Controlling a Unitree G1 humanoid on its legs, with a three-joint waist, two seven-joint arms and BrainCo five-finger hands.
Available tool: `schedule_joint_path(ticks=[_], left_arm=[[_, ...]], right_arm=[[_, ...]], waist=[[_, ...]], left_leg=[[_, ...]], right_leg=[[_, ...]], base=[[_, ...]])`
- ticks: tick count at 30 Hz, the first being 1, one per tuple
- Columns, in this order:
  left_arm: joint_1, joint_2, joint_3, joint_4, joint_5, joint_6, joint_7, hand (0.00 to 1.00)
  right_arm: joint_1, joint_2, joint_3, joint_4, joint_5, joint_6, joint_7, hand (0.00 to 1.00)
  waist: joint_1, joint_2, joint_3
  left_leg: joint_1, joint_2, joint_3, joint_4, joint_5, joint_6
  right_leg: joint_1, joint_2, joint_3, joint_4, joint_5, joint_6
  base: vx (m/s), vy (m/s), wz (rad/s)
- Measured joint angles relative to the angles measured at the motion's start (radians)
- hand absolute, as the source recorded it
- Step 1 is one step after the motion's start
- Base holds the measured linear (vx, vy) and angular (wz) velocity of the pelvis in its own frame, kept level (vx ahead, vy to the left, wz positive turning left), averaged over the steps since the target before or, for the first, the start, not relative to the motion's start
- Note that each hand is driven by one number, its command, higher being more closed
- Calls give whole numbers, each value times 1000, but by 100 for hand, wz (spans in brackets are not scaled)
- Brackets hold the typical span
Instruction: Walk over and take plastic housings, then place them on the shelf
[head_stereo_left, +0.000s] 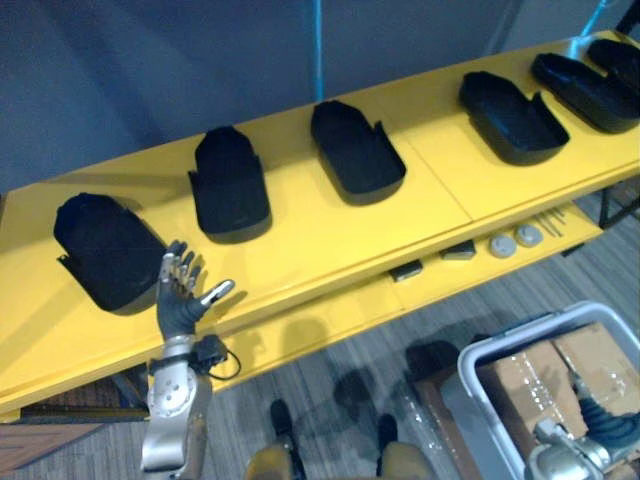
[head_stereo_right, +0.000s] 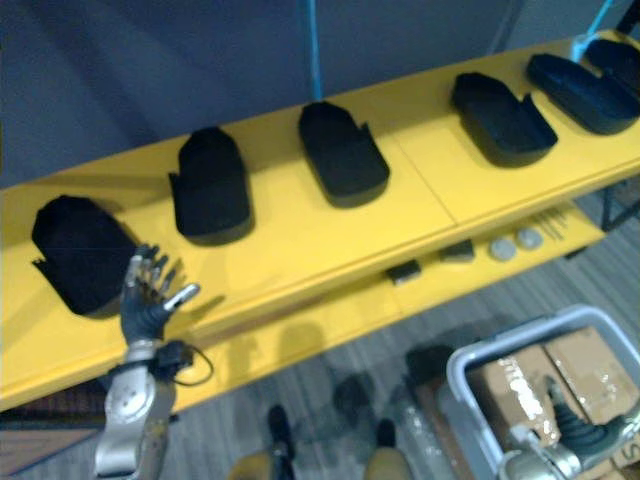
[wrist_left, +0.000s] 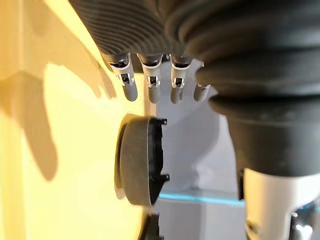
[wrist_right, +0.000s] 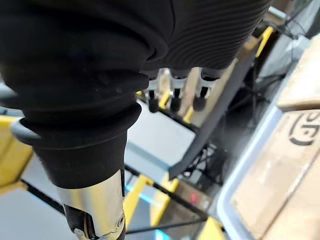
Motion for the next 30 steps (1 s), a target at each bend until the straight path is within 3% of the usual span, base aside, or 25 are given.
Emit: schedule_joint_path(ticks=[3, 15, 30], left_arm=[[-11, -2, 7, 0, 0, -16, 42, 0], [-53, -3, 13, 11, 9, -36, 56, 0], [-123, -1, 37, 100, 85, -30, 122, 0]], right_arm=[[2, 20, 0, 0, 0, 2, -18, 0], [2, 26, 16, 26, -15, 9, -19, 0], [-8, 26, 37, 37, -15, -1, -19, 0]], waist=[[0, -2, 4], [-1, -8, 29], [-3, -14, 58]], left_leg=[[-1, 0, -1, 0, 0, 0], [-1, -1, -1, 0, 2, 4], [0, 1, 20, 0, -3, 2]], right_leg=[[0, 0, -1, -1, 0, -1], [0, 0, -2, -1, -2, -3], [-17, -1, 23, 10, -2, -3]], base=[[0, 0, 0], [0, 0, 0], [1, 1, -3]])
